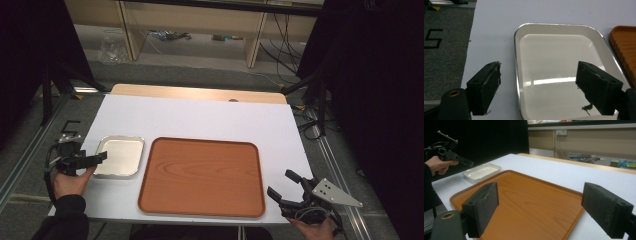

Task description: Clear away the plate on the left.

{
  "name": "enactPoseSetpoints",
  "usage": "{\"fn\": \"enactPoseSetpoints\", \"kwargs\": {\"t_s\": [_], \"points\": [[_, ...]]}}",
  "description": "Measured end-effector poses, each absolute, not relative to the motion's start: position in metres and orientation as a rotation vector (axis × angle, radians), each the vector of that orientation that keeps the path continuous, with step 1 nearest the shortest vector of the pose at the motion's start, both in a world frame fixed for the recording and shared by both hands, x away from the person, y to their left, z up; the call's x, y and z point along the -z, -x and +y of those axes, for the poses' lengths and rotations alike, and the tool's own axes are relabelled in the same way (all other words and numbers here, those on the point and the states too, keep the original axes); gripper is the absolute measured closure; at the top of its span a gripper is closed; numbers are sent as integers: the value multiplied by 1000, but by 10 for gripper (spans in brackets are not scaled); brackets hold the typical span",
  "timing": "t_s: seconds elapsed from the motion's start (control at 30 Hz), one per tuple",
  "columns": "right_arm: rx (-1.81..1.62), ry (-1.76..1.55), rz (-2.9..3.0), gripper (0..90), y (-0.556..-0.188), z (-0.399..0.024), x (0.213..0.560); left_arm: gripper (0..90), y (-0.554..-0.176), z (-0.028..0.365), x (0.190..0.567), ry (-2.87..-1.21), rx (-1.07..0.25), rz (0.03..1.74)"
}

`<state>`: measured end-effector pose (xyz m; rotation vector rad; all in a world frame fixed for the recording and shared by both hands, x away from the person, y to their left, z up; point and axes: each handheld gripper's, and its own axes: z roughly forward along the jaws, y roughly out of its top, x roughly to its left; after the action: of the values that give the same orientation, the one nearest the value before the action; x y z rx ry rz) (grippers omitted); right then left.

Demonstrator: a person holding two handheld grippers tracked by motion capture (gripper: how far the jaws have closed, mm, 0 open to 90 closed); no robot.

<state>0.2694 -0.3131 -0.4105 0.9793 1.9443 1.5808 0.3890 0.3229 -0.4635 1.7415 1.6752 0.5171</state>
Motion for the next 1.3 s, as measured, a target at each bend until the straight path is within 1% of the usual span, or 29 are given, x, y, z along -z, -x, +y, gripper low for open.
{"fn": "enactPoseSetpoints", "kwargs": {"t_s": [0.03,0.13,0.17,0.2,0.23,0.27,0.3,0.37,0.4,0.53,0.57,0.67,0.7,0.77,0.93,1.1,1.17,1.3], "points": [[-1584,-986,1948,153,-269,-313,411,200,-390,324,465,-1752,-507,1677],[-1595,-1008,1949,153,-268,-312,411,261,-393,327,470,-1745,-487,1696],[-1595,-1008,1949,153,-268,-312,411,261,-393,328,471,-1731,-461,1719],[-1603,-997,1954,153,-268,-312,410,348,-395,334,475,-1755,-435,1702],[-1589,-973,1936,153,-269,-313,410,371,-396,335,477,-1755,-417,1714],[-1589,-973,1936,153,-269,-313,410,415,-396,335,477,-1755,-417,1714],[-1588,-987,1948,153,-269,-313,411,467,-397,336,479,-1707,-362,1754],[-1616,-1011,1957,153,-267,-311,410,527,-398,339,481,-1707,-337,1757],[-1588,-967,1932,153,-269,-313,410,576,-399,340,482,-1714,-326,1749],[-1604,-976,1940,153,-269,-313,411,681,-404,342,485,-1745,-280,1749],[-1567,-960,1929,153,-269,-315,410,693,-404,342,485,-1744,-284,1753],[-1618,-976,1922,153,-269,-312,412,777,-405,348,487,-1728,-260,1763],[-1565,-965,1934,153,-269,-315,410,793,-405,350,487,-1720,-243,1763],[-1604,-975,1916,153,-270,-312,412,813,-405,354,488,-1703,-217,1761],[-1588,-983,1953,154,-269,-313,411,829,-407,358,491,-1652,-163,1769],[-1598,-984,1927,154,-270,-311,412,849,-407,359,491,-1644,-164,1766],[-1599,-985,1927,154,-271,-311,412,871,-408,358,492,-1608,-154,1763],[-1585,-993,1938,154,-270,-313,411,878,-408,355,491,-1621,-172,1753]]}}
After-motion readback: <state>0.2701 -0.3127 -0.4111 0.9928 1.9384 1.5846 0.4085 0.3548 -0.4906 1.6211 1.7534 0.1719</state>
